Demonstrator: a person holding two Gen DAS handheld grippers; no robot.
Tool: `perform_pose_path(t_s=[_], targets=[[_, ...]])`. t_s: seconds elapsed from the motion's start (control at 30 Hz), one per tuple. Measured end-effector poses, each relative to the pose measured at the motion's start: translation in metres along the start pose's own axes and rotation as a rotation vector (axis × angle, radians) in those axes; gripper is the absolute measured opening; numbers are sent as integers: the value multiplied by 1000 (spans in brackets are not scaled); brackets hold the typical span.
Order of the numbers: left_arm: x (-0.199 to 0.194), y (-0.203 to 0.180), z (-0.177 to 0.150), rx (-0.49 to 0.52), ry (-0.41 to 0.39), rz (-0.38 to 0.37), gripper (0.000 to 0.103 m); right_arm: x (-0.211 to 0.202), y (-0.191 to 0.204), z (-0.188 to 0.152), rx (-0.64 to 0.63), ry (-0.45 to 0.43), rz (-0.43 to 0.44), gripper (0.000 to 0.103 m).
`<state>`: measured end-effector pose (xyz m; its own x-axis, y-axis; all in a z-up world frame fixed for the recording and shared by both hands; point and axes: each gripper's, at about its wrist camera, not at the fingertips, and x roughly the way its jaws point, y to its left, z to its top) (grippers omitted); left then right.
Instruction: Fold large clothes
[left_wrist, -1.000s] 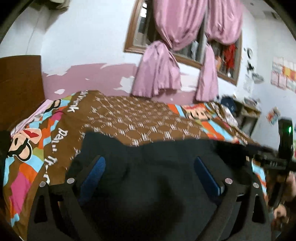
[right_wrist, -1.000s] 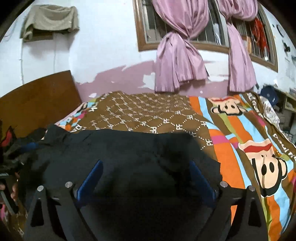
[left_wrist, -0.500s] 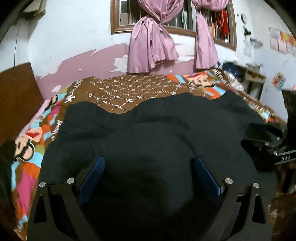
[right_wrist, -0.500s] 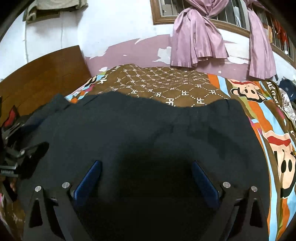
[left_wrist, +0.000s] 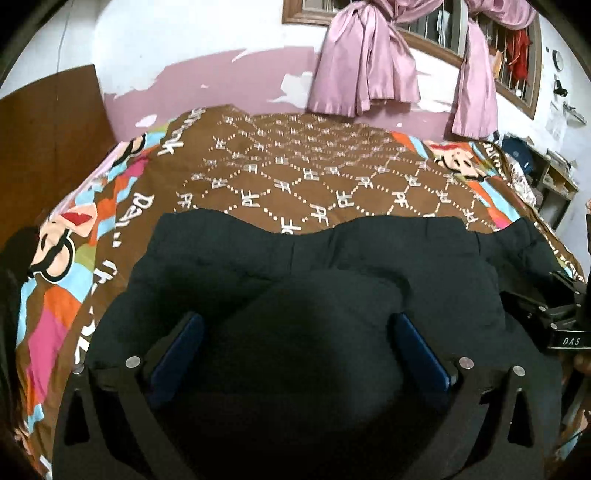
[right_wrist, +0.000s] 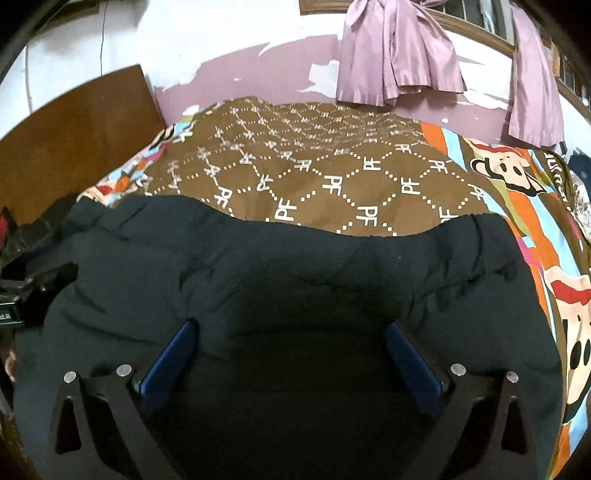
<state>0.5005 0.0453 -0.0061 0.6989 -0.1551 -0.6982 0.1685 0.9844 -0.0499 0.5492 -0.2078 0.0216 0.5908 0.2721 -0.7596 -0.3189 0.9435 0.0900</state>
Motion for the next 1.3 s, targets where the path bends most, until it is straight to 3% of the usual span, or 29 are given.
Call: perform_pose_path(t_s=[0.4,0.83,1.3], targets=[[9,0,-10,-9,14,-25,102,4,-5,-13,27,-6,25,103],[8,-15,-22,60,-31,48,102,1,-1,-21,15,-37,6,103],[-15,-16,-26,55,-116,34,102,-29,-6,-36,44,-169,-4,103]])
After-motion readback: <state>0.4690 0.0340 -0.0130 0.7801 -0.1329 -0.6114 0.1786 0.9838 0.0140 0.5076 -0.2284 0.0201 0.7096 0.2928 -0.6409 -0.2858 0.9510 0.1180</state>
